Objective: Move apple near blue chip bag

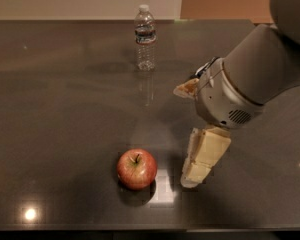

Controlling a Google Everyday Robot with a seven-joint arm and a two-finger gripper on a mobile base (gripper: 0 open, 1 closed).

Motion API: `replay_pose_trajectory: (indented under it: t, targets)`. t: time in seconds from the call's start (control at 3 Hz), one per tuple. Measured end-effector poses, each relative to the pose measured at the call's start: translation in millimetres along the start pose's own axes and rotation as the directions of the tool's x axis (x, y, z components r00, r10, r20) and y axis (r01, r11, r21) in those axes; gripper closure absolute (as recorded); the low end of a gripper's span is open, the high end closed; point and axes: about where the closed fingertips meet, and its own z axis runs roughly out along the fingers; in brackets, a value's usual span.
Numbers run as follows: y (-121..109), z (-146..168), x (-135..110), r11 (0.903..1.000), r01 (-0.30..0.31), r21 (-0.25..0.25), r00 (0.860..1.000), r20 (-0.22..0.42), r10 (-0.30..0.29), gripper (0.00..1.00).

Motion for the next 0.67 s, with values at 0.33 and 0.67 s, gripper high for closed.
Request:
replay_pose_trajectory:
  t: [0.33, 0.67]
  targets:
    - [19, 35, -14, 0.9964, 0.069, -0.05, 0.998, 0.014, -0.068, 0.0]
    - [30, 63, -20, 0.9887, 0.113, -0.098, 0.994, 0.016, -0.112, 0.0]
